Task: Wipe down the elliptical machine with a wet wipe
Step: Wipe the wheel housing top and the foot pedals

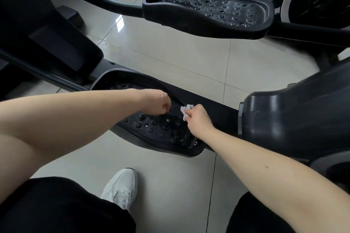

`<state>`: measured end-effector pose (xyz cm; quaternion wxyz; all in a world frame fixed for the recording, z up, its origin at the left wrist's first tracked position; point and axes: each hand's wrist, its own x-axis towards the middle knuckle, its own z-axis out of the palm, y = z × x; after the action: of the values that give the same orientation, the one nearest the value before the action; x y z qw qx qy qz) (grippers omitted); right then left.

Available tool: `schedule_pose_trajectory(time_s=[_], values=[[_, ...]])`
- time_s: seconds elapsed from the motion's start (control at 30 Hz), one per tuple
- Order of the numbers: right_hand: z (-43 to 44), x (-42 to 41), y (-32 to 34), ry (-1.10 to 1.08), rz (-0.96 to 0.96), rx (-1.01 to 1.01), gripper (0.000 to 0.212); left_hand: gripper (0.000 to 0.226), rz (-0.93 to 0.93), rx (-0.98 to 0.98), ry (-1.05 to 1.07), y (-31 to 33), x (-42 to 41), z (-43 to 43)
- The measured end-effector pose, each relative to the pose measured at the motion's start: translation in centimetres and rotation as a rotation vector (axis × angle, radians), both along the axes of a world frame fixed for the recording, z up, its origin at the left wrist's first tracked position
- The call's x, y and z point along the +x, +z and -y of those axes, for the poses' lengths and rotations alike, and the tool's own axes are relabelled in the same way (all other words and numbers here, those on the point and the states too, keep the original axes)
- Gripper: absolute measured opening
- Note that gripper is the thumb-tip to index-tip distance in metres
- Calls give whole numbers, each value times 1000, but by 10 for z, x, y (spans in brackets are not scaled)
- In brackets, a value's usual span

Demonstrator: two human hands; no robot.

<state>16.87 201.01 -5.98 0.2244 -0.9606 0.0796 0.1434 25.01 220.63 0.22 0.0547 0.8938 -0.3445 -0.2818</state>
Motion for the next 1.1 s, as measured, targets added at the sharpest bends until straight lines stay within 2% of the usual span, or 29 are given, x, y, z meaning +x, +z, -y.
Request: schedule_pose_trajectory(time_s=[0.07, 0.17, 0.33, 0.47, 0.57, 0.67, 0.73, 0.9, 1.0, 1.07, 1.1], values=[[-3, -9, -6, 28, 34, -48, 21, 29, -8, -4, -1, -2, -1, 0], [-7, -26, -2, -26, 43, 10, 23, 28, -6, 0, -10, -4, 0, -2], [-19, -65, 11, 113, -48, 15, 24, 27, -6, 9, -13, -6, 4, -5], [-23, -86, 23, 131, -144, 91, 22, 25, 3, 14, -5, -2, 5, -6], [-16, -65, 42, 42, -274, 242, 29, 26, 18, 16, 6, 0, 6, -8], [-10, -30, 48, -116, -63, 278, 31, 27, 14, 25, 15, -1, 4, -12], [-11, -7, 43, -166, 82, 263, 24, 29, 14, 34, 16, 1, 2, -17], [-30, 17, 4, -50, 61, 160, 18, 30, 11, 49, 29, 3, 2, -25], [-49, -15, -2, -74, 108, 200, 13, 29, 14, 49, 40, 0, 5, -29], [-54, -48, 0, 25, 128, 229, 23, 28, 17, 46, 43, -1, 6, -30], [-55, -64, 1, 72, 112, 246, 20, 27, 20, 45, 44, -1, 6, -30]])
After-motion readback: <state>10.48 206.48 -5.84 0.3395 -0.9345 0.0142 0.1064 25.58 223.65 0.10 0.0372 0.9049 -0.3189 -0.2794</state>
